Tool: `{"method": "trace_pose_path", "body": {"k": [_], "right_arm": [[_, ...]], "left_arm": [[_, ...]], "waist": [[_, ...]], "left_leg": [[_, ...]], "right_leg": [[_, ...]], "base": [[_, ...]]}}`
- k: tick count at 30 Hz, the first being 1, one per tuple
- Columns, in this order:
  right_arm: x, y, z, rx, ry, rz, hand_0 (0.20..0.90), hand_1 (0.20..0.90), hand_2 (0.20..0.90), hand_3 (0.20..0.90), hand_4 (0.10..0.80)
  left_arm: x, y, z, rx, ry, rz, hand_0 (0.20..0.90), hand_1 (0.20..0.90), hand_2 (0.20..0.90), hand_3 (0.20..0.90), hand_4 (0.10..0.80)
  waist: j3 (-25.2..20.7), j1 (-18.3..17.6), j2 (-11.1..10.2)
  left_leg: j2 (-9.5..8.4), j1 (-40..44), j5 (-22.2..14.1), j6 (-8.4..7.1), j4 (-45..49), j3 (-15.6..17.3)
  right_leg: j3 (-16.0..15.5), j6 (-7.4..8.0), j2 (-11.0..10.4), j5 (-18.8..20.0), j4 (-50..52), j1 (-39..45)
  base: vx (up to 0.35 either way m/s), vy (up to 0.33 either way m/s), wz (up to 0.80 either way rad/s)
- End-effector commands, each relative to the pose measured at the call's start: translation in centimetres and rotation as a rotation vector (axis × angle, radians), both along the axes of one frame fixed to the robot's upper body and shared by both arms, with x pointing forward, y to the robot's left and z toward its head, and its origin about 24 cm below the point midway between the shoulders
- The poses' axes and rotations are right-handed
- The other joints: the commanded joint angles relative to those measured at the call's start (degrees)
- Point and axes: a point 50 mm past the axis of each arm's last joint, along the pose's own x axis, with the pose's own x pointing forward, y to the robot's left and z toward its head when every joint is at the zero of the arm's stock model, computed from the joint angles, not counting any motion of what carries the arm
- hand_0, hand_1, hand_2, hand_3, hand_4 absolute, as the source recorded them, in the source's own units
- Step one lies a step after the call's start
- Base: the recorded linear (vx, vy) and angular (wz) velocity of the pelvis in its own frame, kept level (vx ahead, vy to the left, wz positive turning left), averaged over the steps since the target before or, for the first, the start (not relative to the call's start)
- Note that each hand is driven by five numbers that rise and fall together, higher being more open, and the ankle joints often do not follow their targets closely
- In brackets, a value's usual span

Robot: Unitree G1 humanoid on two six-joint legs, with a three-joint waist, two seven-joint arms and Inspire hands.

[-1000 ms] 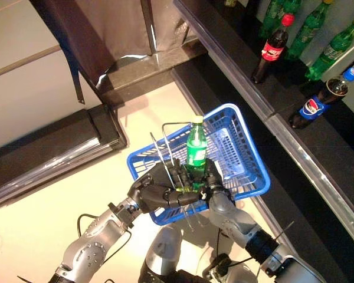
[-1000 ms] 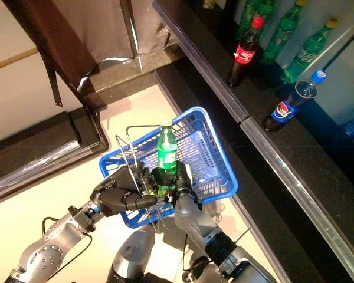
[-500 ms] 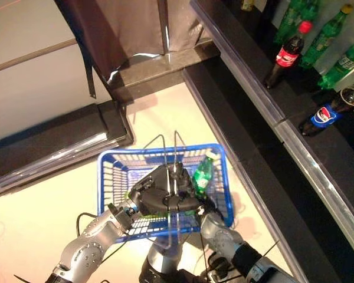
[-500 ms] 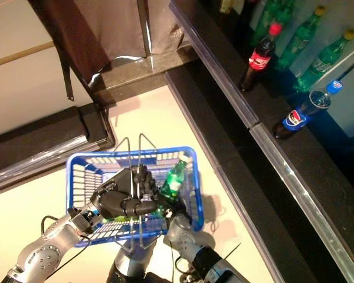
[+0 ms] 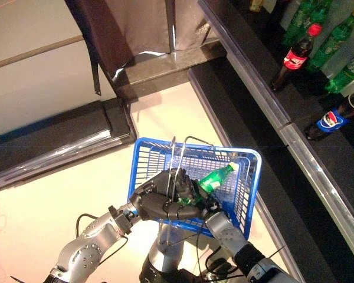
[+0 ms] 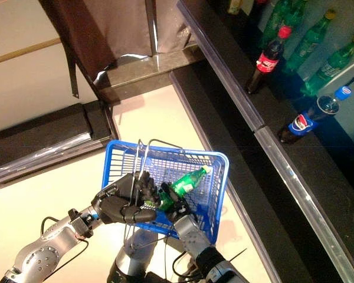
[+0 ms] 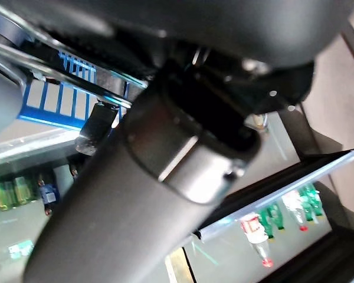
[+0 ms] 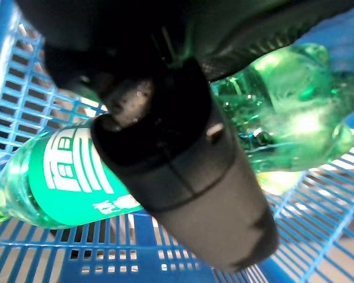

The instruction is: Pick up the drink and place into the basket.

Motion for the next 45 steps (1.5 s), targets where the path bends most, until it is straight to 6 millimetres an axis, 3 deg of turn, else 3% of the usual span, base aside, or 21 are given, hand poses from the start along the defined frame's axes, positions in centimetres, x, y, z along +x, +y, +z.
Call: {"method": "trace_pose_path", "body": {"k": [1, 12, 18, 19, 20, 21, 23, 24, 25, 33, 40, 45], "right_arm": [[-1.0, 5.2, 1.4, 0.238, -0.044, 0.100, 0.300, 0.300, 0.300, 0.200, 0.100], [-0.7, 3.3, 0.2, 0.337, 0.063, -0.044, 0.300, 0.300, 0.300, 0.200, 0.100], [-0.2, 1.9, -0.2, 0.304, 0.052, -0.077, 0.314, 0.314, 0.314, 0.216, 0.116], [-0.3, 1.0, -0.6, 0.286, 0.064, -0.091, 0.399, 0.399, 0.399, 0.315, 0.215], [-0.3, 0.7, -0.7, 0.280, 0.065, -0.094, 0.420, 0.420, 0.420, 0.340, 0.240], [-0.5, 0.0, -1.1, 0.265, 0.068, -0.106, 0.509, 0.509, 0.509, 0.444, 0.344], [-0.6, -0.4, -1.4, 0.258, 0.071, -0.115, 0.578, 0.578, 0.578, 0.524, 0.424], [-0.6, -0.8, -1.5, 0.247, 0.070, -0.125, 0.700, 0.700, 0.700, 0.667, 0.567], [-0.5, -1.1, -1.6, 0.236, 0.069, -0.132, 0.900, 0.900, 0.900, 0.900, 0.800], [-0.1, -2.1, -1.2, 0.228, 0.023, -0.151, 0.900, 0.900, 0.900, 0.900, 0.800], [0.1, -2.0, 0.8, 0.168, -0.143, -0.106, 0.900, 0.900, 0.900, 0.900, 0.800], [-0.6, -2.3, 3.7, 0.143, -0.325, -0.073, 0.900, 0.900, 0.900, 0.900, 0.800]], "left_arm": [[-2.7, -2.6, 9.1, -0.453, -0.469, -0.241, 0.300, 0.300, 0.300, 0.200, 0.100], [-3.3, -2.6, 8.8, -0.458, -0.454, -0.276, 0.300, 0.300, 0.300, 0.200, 0.100], [-3.4, -2.6, 8.7, -0.447, -0.454, -0.277, 0.300, 0.300, 0.300, 0.200, 0.100], [-3.4, -2.5, 8.6, -0.444, -0.455, -0.275, 0.300, 0.300, 0.300, 0.200, 0.100], [-3.4, -2.5, 8.6, -0.442, -0.455, -0.274, 0.300, 0.300, 0.300, 0.200, 0.100], [-3.5, -2.4, 8.6, -0.438, -0.452, -0.272, 0.300, 0.300, 0.300, 0.200, 0.100], [-3.5, -2.4, 8.6, -0.436, -0.448, -0.274, 0.300, 0.300, 0.300, 0.200, 0.100], [-3.6, -2.3, 8.5, -0.434, -0.446, -0.272, 0.300, 0.300, 0.300, 0.200, 0.100], [-3.6, -2.1, 8.5, -0.434, -0.444, -0.267, 0.300, 0.300, 0.300, 0.200, 0.100], [-3.6, -1.8, 8.4, -0.433, -0.443, -0.262, 0.300, 0.300, 0.300, 0.200, 0.100], [-3.7, -1.4, 8.4, -0.422, -0.436, -0.238, 0.300, 0.300, 0.300, 0.200, 0.100], [-3.7, -0.8, 8.2, -0.401, -0.430, -0.193, 0.300, 0.300, 0.300, 0.200, 0.100]], "waist": [[-12.08, -0.46, 1.68], [-11.22, -0.14, 2.19], [-10.95, -0.31, 2.18], [-10.96, -0.44, 2.18], [-10.97, -0.45, 2.19], [-10.98, -0.45, 2.26], [-10.94, -0.38, 2.28], [-10.90, -0.33, 2.27], [-10.85, -0.34, 2.22], [-10.10, -0.27, 2.06], [-9.23, -0.90, 1.30], [-8.80, -2.55, 0.18]], "left_leg": [[-3.25, -3.95, -0.68, 2.93, 4.79, -0.72], [-3.44, -4.08, -0.68, 3.18, 5.20, -0.49], [-3.43, -3.83, -0.70, 3.30, 5.14, -0.35], [-3.43, -3.85, -0.76, 3.33, 5.17, -0.20], [-3.42, -3.84, -0.76, 3.35, 5.14, -0.18], [-3.41, -3.81, -0.68, 3.46, 4.95, -0.13], [-3.46, -3.76, -0.75, 3.54, 4.98, -0.18], [-3.50, -3.71, -0.81, 3.57, 5.07, -0.22], [-3.54, -3.68, -0.96, 3.61, 5.16, -0.18], [-3.23, -3.65, -1.05, 3.86, 5.12, 0.12], [-2.78, -3.55, -0.92, 4.01, 4.77, 0.42], [-2.03, -3.50, -0.76, 4.29, 4.15, 1.30]], "right_leg": [[-3.19, -4.17, 5.58, 6.34, -5.72, 2.99], [-3.41, -3.92, 5.35, 6.56, -5.17, 3.01], [-3.28, -3.77, 5.32, 6.73, -5.20, 3.23], [-3.28, -3.72, 5.24, 6.73, -5.18, 3.23], [-3.30, -3.69, 5.19, 6.75, -5.18, 3.25], [-3.36, -3.59, 5.11, 6.79, -5.17, 3.28], [-3.46, -3.54, 5.03, 6.79, -5.06, 3.34], [-3.50, -3.49, 5.02, 6.81, -5.06, 3.47], [-3.49, -3.44, 5.04, 6.80, -5.19, 3.59], [-3.69, -3.11, 4.85, 7.10, -5.18, 3.57], [-3.46, -2.80, 5.07, 7.38, -5.35, 3.35], [-2.89, -2.45, 5.34, 7.64, -5.39, 2.63]], "base": [[0.050, 0.003, 0.04], [0.012, -0.002, 0.00], [0.030, 0.001, 0.00], [0.000, 0.000, 0.00], [0.047, 0.022, 0.02], [0.047, 0.015, 0.04], [0.045, 0.008, 0.08], [0.044, 0.010, 0.09], [0.045, 0.013, 0.08], [0.006, -0.003, 0.02], [-0.003, -0.004, 0.01], [-0.037, -0.030, -0.01]]}}
